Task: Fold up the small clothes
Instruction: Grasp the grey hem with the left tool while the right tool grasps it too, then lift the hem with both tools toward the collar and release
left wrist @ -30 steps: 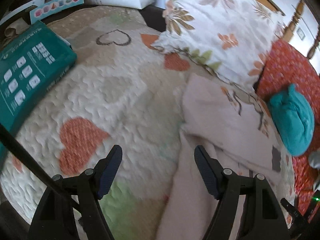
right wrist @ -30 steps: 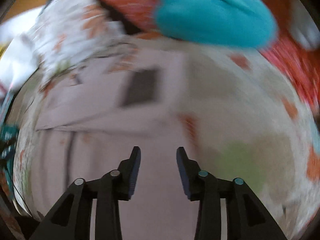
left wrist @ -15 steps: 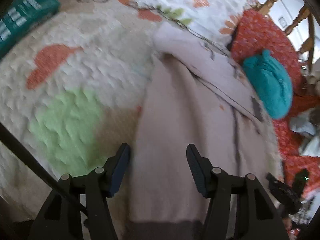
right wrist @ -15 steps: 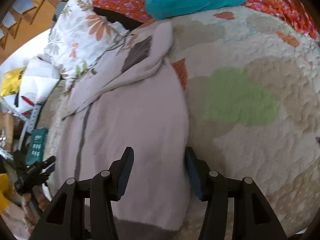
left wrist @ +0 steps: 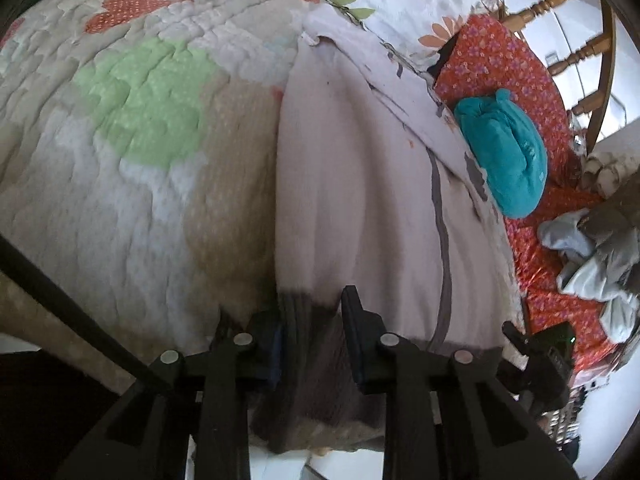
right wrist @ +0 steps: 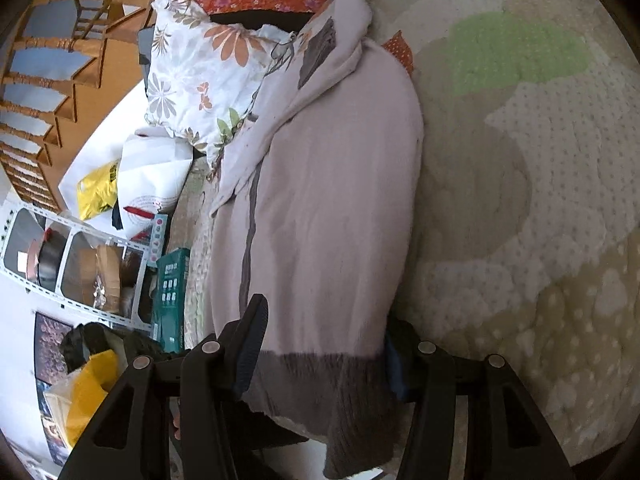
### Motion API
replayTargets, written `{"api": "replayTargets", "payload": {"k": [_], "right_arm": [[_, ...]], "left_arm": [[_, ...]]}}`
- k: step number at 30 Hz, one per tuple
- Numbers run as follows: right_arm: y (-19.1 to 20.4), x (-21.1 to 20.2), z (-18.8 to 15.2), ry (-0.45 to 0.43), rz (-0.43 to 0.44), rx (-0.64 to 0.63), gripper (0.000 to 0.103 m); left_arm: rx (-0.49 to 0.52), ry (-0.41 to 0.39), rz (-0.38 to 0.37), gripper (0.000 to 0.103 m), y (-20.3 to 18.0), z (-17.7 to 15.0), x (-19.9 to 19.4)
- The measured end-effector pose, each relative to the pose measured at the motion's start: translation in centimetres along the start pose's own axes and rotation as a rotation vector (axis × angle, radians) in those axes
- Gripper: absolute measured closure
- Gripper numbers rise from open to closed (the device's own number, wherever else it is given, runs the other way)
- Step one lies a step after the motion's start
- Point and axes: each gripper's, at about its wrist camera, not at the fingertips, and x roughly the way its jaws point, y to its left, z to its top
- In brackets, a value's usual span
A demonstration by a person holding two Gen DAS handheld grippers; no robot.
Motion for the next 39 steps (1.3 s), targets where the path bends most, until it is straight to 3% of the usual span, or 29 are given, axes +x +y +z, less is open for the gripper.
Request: {"api": "replayTargets", "payload": {"k": [9, 13, 14, 15, 16, 18, 23, 29, 35, 39], "right_arm": [[1.9, 0.7, -2.9, 0.035, -0.102, -0.116, 0.046], [3.8, 1.4, -4.3, 0.016, -0.232, -0.241, 0.047], [4.0, 1.6, -4.4, 0.013, -0.278, -0.261, 0.059], [4.2, 1.7, -4.3, 0.012, -0.327, -0.272, 0.087], [4.0, 1.6, -4.1, 0.013, -0.334, -0.270, 0.093], [3.5, 0.4, -3.7, -0.001, -0.282, -0.208, 0.094], [3.6, -3.4, -4.6, -0.020, -0.193, -0.194, 0.095], [4.1, -4.6, -7.4, 0.033, -0.188, -0.221, 0.096], [6.6, -4.7, -6.1, 0.015, -0.192, -0.284, 0.096], [9.6, -4.9, -2.8, -0.017, -0.183, -0.362, 0.096]], "left_arm": [[0.020, -0.014, 0.034, 0.078, -0.7, -1.6, -0.1], [0.033, -0.010, 0.091, 0.094, -0.8, -1.5, -0.1], [0.025, -0.006, 0.089, 0.096, -0.8, -1.3, -0.2], [0.012, -0.006, 0.091, 0.097, -0.7, -1.1, -0.4], [0.010, -0.025, 0.114, 0.097, -0.7, -0.9, -0.9], [0.010, -0.065, 0.152, 0.097, -0.7, -0.7, -2.1], [0.022, -0.112, 0.140, 0.097, -0.5, -1.6, -5.8], [0.027, -0.117, 0.136, 0.100, 0.5, -4.1, -8.2], [0.022, -0.152, 0.128, 0.100, 0.4, -2.1, -8.6], [0.038, -0.202, 0.120, 0.100, -0.9, 2.2, -8.8]]}}
